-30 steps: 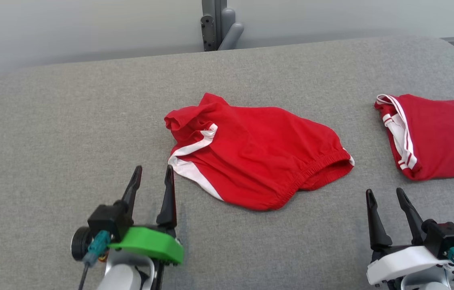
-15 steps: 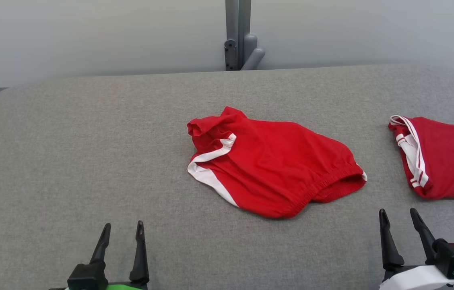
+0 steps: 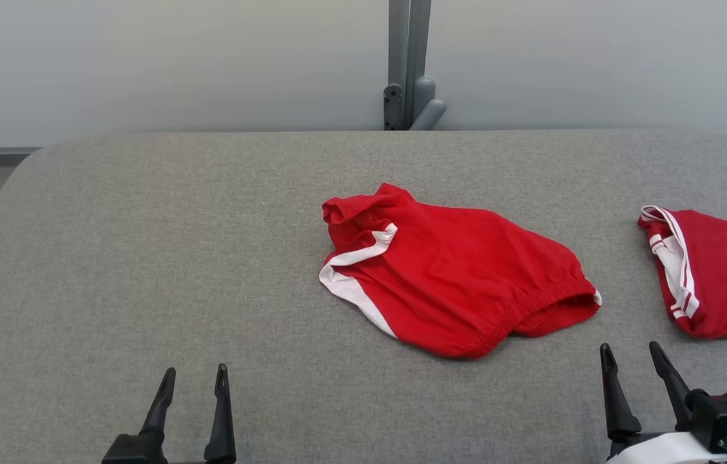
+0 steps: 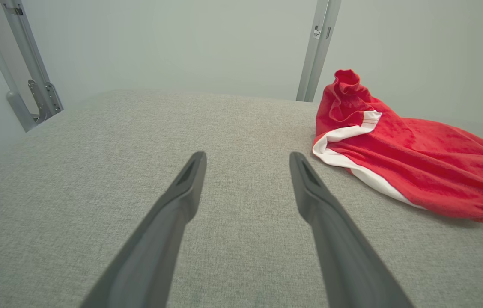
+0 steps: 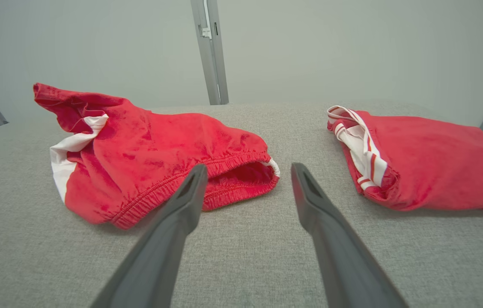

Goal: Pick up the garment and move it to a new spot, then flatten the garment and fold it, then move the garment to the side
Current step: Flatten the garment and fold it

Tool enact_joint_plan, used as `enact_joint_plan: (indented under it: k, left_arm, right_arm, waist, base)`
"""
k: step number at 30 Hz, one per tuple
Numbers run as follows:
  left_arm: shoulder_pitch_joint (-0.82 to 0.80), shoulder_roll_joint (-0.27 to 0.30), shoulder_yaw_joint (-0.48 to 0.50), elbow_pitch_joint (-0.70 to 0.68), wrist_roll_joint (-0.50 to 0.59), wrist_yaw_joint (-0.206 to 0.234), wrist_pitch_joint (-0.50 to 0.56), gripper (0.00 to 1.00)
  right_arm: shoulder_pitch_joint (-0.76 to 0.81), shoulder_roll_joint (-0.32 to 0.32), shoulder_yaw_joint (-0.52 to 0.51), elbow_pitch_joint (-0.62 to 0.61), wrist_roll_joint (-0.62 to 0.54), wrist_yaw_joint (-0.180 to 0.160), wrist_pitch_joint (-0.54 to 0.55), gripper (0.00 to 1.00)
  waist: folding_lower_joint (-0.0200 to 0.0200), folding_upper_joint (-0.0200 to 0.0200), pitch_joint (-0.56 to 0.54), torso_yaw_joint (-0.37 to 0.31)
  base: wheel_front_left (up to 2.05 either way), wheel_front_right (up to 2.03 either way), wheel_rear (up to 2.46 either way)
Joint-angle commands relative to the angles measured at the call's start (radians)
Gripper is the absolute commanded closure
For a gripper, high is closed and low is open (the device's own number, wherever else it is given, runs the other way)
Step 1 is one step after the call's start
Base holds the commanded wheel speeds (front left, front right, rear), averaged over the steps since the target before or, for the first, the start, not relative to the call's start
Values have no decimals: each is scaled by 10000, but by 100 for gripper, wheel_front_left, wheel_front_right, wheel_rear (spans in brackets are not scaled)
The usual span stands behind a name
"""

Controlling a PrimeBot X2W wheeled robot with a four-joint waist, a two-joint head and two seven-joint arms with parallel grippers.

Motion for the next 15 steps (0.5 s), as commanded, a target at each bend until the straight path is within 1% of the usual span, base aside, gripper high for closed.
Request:
enact_joint_plan:
  k: [1, 10, 12, 15]
  left_arm:
    - [155, 6, 40, 26, 76, -52, 1, 0]
    - [-293, -39, -102, -20, 110, -182, 1, 0]
    - [-554, -43, -250, -72, -39, -188, 1, 0]
    - [-1071, -43, -782, -133, -284, -163, 1, 0]
  right_arm:
    - [95, -27, 35, 7, 26, -4, -41, 0]
    - [-92, -27, 59, -80, 34, -4, -41, 0]
    - [-182, -27, 54, -115, -5, -4, -41, 0]
    - [-277, -27, 20, -179, -43, -4, -41, 0]
  waist:
    - [0, 0, 5, -48]
    - [0, 0, 292, -291]
    - [0, 0, 427, -381]
    - [0, 0, 673, -536]
  base:
    - [0, 0, 0]
    - [0, 0, 0]
    - [0, 0, 0]
    - [0, 0, 0]
